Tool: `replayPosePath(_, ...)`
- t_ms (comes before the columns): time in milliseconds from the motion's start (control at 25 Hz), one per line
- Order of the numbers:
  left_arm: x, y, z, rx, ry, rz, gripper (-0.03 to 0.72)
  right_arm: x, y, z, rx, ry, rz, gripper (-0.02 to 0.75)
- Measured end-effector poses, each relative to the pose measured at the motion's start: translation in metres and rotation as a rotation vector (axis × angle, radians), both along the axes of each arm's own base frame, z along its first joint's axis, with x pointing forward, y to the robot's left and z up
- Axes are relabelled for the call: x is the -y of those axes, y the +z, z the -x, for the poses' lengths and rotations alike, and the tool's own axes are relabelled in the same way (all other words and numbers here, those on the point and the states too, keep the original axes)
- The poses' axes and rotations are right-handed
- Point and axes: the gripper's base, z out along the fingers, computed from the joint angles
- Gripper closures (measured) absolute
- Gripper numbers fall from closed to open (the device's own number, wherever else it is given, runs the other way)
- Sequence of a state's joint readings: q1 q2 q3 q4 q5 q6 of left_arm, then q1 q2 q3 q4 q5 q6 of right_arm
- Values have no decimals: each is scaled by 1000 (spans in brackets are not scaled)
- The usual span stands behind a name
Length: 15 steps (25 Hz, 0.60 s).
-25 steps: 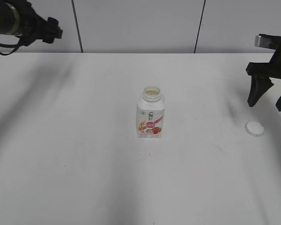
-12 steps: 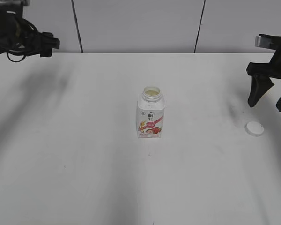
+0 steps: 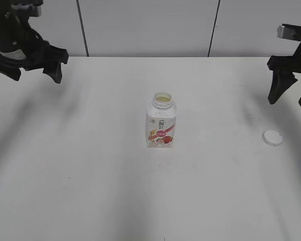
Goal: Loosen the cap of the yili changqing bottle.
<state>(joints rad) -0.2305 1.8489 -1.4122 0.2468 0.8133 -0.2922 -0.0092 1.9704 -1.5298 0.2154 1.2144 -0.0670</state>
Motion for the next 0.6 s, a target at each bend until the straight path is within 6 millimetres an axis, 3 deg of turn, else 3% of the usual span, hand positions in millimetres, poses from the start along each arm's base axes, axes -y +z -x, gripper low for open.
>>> replayPosePath(320, 3, 3, 17, -232, 12, 48, 101, 3, 23, 7, 50, 13, 33, 169)
replayPosePath(600, 7, 5, 31, -359, -23, 82, 101, 2, 57, 19, 140, 11, 32, 169)
